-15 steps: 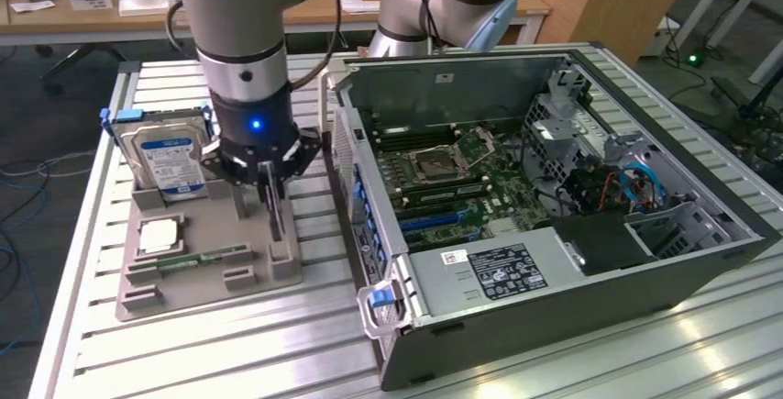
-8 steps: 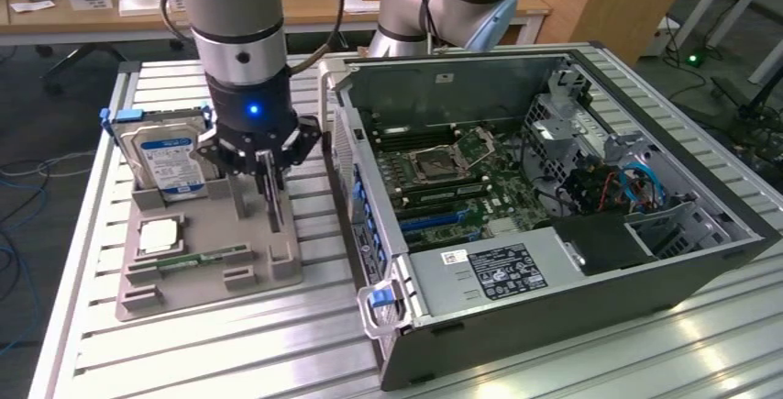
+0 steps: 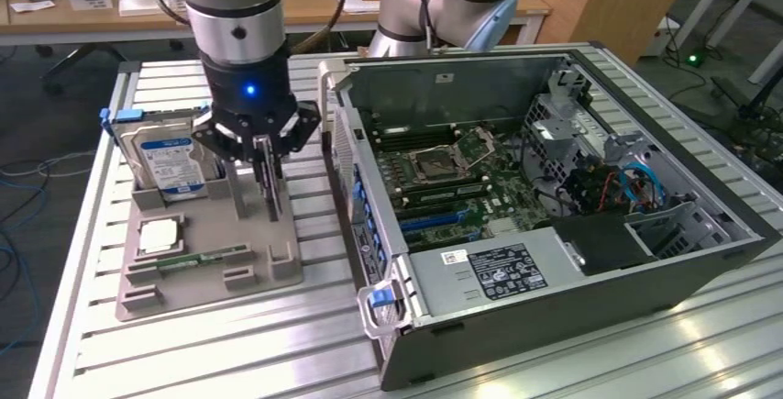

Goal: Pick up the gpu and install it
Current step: 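Pick up the gpu and move the gpu toward the slot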

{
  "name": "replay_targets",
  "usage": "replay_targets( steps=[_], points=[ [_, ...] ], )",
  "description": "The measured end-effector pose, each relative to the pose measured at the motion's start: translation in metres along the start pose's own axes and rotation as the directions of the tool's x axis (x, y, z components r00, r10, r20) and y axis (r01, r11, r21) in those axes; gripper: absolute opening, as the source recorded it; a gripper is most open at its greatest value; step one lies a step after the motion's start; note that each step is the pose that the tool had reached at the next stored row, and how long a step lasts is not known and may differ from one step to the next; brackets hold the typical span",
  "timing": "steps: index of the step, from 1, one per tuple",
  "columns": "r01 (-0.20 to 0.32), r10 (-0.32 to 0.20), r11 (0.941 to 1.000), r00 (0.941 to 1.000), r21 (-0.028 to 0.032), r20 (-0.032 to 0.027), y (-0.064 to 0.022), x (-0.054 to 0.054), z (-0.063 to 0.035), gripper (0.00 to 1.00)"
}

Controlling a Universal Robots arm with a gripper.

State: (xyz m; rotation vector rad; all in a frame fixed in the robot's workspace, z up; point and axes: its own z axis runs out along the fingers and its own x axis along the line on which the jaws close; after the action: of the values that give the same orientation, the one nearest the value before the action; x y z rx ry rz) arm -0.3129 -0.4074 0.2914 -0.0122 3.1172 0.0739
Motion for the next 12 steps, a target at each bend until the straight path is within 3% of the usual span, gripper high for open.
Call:
replay_targets(
  steps=[12],
  points=[
    [0.0,0.0,1.0,1.0,0.0,0.0,0.0019,-0.001,-0.0408,0.28]
  ],
)
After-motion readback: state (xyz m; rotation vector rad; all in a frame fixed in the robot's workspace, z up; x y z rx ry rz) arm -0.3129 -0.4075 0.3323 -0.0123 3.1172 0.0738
